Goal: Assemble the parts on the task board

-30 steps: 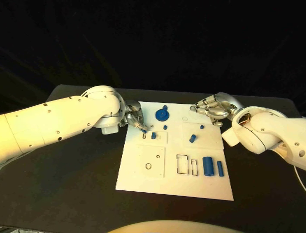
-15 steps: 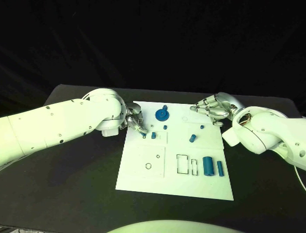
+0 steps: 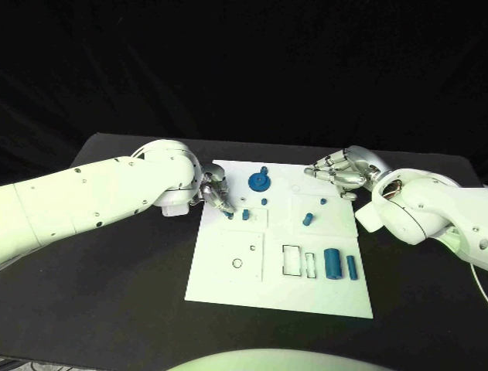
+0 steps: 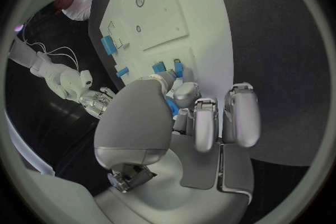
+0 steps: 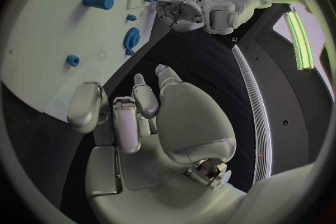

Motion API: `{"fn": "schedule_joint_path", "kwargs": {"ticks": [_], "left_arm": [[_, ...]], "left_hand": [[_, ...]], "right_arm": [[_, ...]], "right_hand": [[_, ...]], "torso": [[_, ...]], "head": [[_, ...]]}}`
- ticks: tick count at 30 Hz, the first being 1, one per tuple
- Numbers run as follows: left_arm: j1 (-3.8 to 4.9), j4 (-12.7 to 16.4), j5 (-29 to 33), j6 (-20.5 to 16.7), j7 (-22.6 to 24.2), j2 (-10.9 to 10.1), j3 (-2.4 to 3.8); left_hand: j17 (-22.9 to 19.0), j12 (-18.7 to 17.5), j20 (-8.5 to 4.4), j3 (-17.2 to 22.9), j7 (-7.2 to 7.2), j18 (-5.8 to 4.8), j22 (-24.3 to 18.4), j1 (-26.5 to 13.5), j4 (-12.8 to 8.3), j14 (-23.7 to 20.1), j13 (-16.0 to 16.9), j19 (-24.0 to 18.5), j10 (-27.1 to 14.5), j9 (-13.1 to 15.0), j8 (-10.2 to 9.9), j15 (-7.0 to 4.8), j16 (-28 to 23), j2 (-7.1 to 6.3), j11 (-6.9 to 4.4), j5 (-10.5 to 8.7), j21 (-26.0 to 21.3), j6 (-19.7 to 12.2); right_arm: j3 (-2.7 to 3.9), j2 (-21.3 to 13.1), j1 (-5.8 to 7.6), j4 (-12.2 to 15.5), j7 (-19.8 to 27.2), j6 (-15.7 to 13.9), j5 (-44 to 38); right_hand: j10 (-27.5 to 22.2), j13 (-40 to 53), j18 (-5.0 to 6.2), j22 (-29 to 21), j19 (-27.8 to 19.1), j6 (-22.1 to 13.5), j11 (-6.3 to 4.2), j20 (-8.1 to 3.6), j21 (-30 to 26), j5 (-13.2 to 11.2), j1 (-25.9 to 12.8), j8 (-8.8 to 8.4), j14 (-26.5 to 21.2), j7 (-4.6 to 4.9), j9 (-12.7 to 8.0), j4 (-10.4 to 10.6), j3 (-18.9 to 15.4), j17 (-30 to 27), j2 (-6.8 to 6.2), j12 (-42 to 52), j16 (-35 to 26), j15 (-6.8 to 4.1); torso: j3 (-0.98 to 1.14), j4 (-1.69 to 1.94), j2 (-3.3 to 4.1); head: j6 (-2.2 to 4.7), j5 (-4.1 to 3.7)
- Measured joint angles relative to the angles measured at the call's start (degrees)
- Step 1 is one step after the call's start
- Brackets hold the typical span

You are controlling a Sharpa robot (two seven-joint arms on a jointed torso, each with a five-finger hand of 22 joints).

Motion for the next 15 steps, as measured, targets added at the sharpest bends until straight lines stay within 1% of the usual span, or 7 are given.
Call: {"fn": "schedule_joint_path", "kwargs": {"ticks": [4, 9, 11, 15], "left_arm": [[-0.01, 0.02, -0.03, 0.38, -0.02, -0.01, 0.01], [-0.06, 0.05, -0.03, 0.61, -0.03, -0.07, 0.03], [-0.09, 0.06, -0.04, 0.62, -0.02, -0.06, 0.04], [-0.19, 0.06, -0.06, 0.61, -0.03, -0.01, 0.04]], "left_hand": [[0.00, 0.00, 0.00, 0.00, 0.01, 0.00, 0.00, 0.01, 0.00, 0.00, 0.00, 0.00, 0.00, 0.01, 0.05, 0.00, 0.00, 0.02, 0.00, -0.02, 0.00, 0.00], [0.00, 0.00, 0.00, 0.00, 0.09, 0.00, 0.00, 0.02, 0.00, 0.00, 0.00, 0.00, 0.00, 0.02, 0.17, 0.00, 0.00, 0.02, 0.00, 0.22, 0.00, 0.08], [-0.01, 0.00, 0.00, 0.00, 0.09, 0.00, 0.00, 0.02, 0.00, 0.00, 0.00, 0.00, 0.00, 0.02, 0.17, 0.00, 0.00, 0.02, 0.00, 0.24, 0.00, 0.08], [-0.01, 0.00, 0.00, 0.00, 0.09, 0.00, 0.00, 0.03, 0.00, 0.00, 0.00, 0.00, 0.00, 0.03, 0.17, 0.00, 0.00, 0.04, 0.00, 0.25, 0.00, 0.08]], "right_arm": [[0.00, 0.02, -0.01, -0.06, 0.08, 0.00, 0.06], [-0.01, 0.07, -0.02, -0.16, 0.16, 0.01, 0.14], [-0.01, 0.08, -0.03, -0.17, 0.20, 0.01, 0.18], [-0.01, 0.10, -0.03, -0.23, 0.26, 0.01, 0.23]], "right_hand": [[0.00, 0.00, 0.00, 0.00, 0.00, 0.00, 0.00, 0.00, 0.00, 0.00, 0.00, 0.00, 0.00, 0.00, 0.00, 0.00, 0.00, 0.00, 0.00, 0.00, 0.00, 0.00], [0.00, 0.00, 0.00, 0.00, 0.00, 0.00, 0.00, 0.00, 0.00, 0.00, 0.00, 0.00, 0.00, 0.00, -0.01, 0.00, 0.00, 0.00, 0.00, 0.00, 0.00, 0.00], [0.00, 0.00, 0.00, 0.00, 0.00, 0.00, 0.00, 0.00, 0.00, 0.33, 0.00, 0.00, 0.00, 0.00, -0.01, 0.00, 0.00, 0.00, 0.00, 0.00, 0.00, 0.00], [0.00, 0.00, 0.00, 0.00, 0.00, 0.00, 0.00, 0.00, 0.00, 0.33, 0.00, 0.00, 0.00, 0.00, -0.01, 0.00, 0.00, 0.00, 0.00, 0.00, 0.00, 0.00]], "torso": [[-0.01, 0.00, 0.00], [-0.02, 0.03, -0.01], [-0.02, 0.03, -0.01], [0.00, 0.03, -0.01]], "head": [[-0.01, 0.01], [0.15, -0.03], [0.15, -0.04], [-0.02, 0.09]]}}
